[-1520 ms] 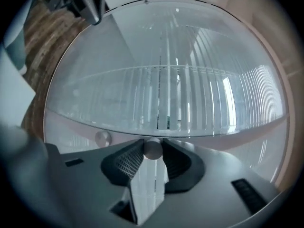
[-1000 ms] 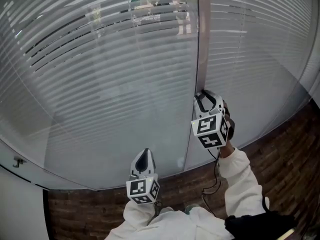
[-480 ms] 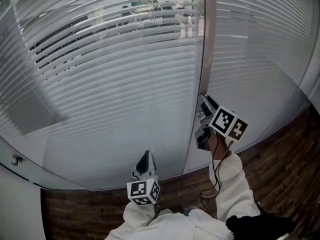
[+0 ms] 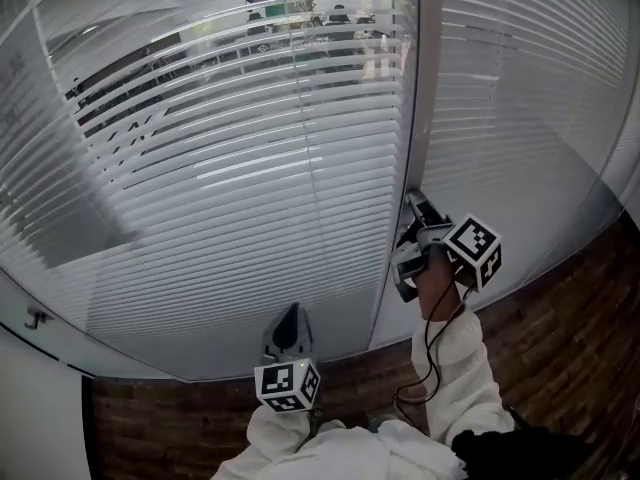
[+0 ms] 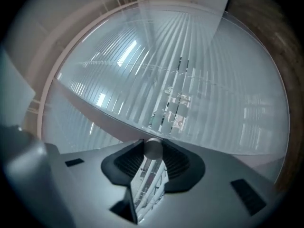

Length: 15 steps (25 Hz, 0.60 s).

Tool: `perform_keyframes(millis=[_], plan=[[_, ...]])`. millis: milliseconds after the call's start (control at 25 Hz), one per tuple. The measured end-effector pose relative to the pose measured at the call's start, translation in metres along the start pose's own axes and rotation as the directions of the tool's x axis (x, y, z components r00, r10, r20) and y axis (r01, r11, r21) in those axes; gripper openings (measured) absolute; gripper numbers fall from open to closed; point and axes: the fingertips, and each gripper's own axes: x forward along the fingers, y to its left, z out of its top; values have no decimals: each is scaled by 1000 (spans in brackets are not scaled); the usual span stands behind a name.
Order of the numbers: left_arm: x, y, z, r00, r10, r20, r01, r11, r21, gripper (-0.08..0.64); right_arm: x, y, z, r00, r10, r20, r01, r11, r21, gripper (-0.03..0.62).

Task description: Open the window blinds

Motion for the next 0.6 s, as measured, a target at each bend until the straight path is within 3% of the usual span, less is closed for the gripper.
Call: perform_keyframes(millis=[160,320,480,560,600], plan=[[1,1,0,1000,1,0,-1,1000,-1,2,-1,-3,-1,1000,4,4,-5,989,149,132],[3,0,-1,1000,-5,-2,5,1000,-2,2,1,-4,0,1000,19,9,-20,992,127,132],[4,0,-1,1000,-6,-4,6,1000,-2,2,-1,4,-1,999,45,5,-45,997,-68,132],[4,-1,1,1000,-11,2,11,1000,-1,2,-10,8,-4,999,35,9,-32,967,-252,133],[3,-1,3,1000,-13,8,13,1000,3,2,-17,7,-9,1000,24,12,-18,933,-360,133]])
